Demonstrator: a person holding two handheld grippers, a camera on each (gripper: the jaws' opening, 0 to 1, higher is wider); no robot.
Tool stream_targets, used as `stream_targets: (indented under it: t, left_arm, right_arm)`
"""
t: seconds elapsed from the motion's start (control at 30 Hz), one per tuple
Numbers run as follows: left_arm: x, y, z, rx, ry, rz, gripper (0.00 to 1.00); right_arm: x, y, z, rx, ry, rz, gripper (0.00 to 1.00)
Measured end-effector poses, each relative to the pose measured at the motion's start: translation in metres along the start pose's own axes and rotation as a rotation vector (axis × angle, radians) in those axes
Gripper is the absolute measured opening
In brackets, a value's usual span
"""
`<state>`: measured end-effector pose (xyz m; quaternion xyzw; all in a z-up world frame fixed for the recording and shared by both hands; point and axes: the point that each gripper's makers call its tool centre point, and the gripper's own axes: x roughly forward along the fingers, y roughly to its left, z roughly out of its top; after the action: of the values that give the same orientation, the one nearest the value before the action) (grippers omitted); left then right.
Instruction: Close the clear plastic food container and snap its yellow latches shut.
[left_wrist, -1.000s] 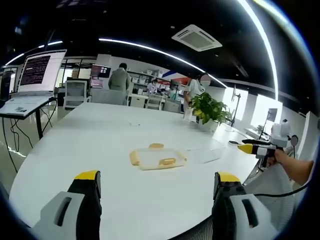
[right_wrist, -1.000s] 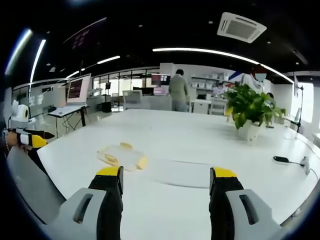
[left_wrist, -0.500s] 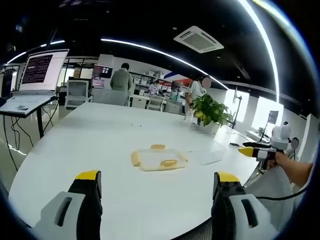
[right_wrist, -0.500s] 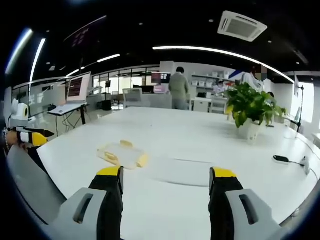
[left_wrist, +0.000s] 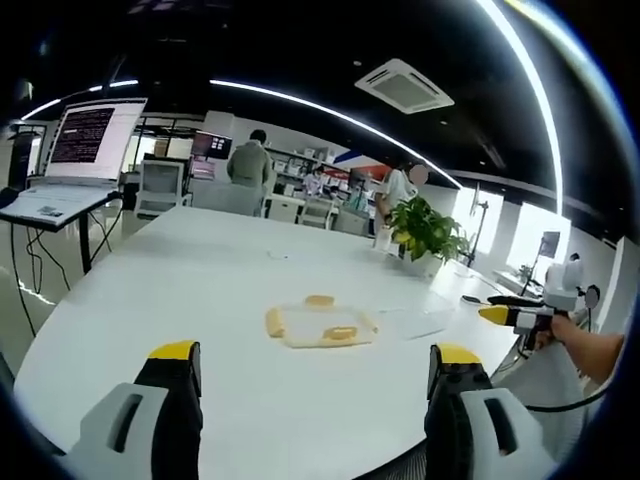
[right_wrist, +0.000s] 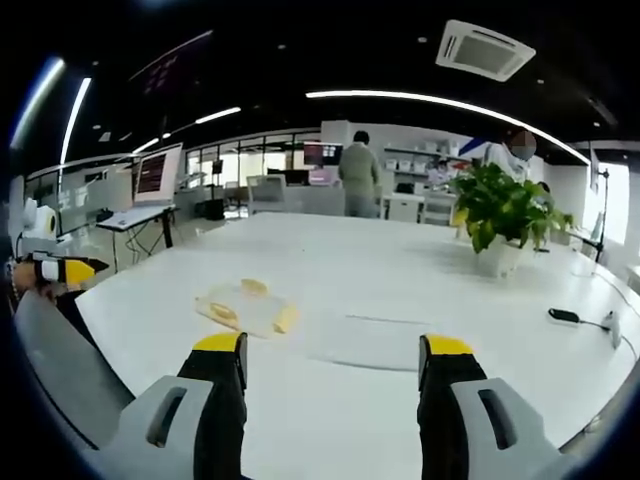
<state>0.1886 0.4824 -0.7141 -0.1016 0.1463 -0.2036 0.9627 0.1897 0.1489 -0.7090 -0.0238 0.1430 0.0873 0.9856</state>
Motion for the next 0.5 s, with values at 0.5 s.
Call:
stream_targets:
  t: [0.5]
  left_arm:
    - [0.0013,-0.0016,-0.0076,0.016,0.057,0.008,0.90]
  right_arm:
    - [0.0029,0.0046,-0.0050,0.007,0.033,0.028,0.67]
